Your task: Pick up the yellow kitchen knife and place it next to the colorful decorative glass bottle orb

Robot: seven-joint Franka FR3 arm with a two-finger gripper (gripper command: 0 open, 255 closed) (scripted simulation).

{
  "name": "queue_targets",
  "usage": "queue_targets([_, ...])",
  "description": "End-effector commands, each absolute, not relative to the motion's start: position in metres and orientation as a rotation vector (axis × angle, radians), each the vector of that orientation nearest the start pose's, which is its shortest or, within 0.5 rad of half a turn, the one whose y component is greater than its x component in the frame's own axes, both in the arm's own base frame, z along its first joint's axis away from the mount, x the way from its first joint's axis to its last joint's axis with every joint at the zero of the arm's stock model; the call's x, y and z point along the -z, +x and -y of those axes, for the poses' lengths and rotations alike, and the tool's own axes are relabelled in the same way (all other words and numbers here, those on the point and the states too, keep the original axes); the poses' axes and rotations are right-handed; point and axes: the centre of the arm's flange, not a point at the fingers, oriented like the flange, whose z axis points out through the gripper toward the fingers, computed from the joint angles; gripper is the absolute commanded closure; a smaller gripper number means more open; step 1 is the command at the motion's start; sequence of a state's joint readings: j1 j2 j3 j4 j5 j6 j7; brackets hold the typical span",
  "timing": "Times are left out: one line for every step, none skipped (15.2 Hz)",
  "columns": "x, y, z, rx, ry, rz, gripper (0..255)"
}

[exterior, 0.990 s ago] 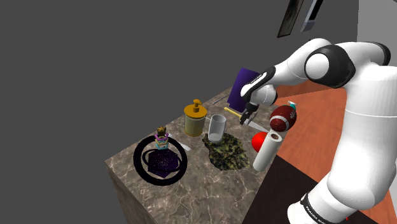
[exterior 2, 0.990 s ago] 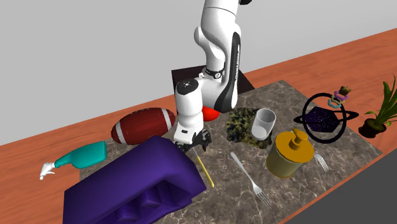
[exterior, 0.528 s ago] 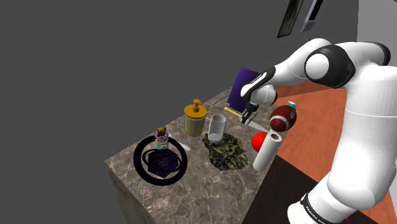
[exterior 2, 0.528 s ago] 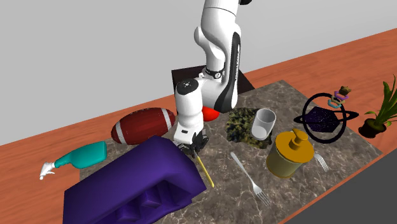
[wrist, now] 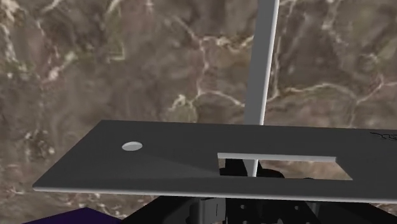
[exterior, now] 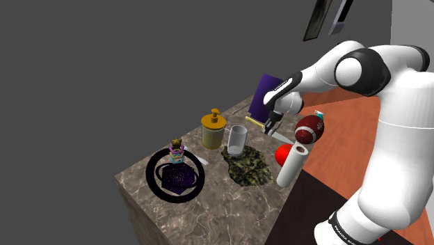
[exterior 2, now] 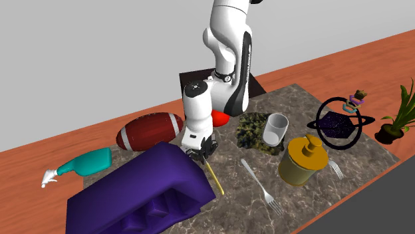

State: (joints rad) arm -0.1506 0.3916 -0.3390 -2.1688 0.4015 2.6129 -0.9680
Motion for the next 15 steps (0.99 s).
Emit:
queue_targets([-0.238, 0.500, 0.276, 0.201, -3.118, 0.264, 255])
queue_targets([-0.243, 0.500, 0.276, 0.201, -3.118, 0.264, 255])
queue_targets([-0.248, 0.500, 0.276, 0.201, -3.118, 0.264, 255])
queue_targets([-0.253, 0.500, 0.276, 0.201, -3.118, 0.264, 255])
queue_targets([-0.259, 0.500, 0.276, 0.201, -3.118, 0.264, 255])
queue_targets([-0.264, 0.500, 0.276, 0.201, -3.118, 0.264, 255])
queue_targets([-0.269, 0.500, 0.276, 0.201, -3.118, 0.264, 255])
queue_targets([-0.275, 0.500, 0.276, 0.201, -3.118, 0.264, 255])
queue_targets([-0.280, 0.500, 0.276, 0.201, -3.118, 0.264, 255])
queue_targets([-0.285, 0.500, 0.276, 0.201, -3.118, 0.264, 255])
queue_targets([-0.290, 0.500, 0.276, 0.201, -3.118, 0.264, 255])
queue_targets([-0.296, 0.500, 0.276, 0.201, -3.118, 0.264, 255])
queue_targets([-0.301, 0.500, 0.276, 0.201, -3.118, 0.264, 255])
queue_targets([-0.306, 0.500, 0.276, 0.201, -3.118, 0.264, 255])
queue_targets([-0.312, 0.500, 0.276, 0.201, -3.118, 0.264, 255])
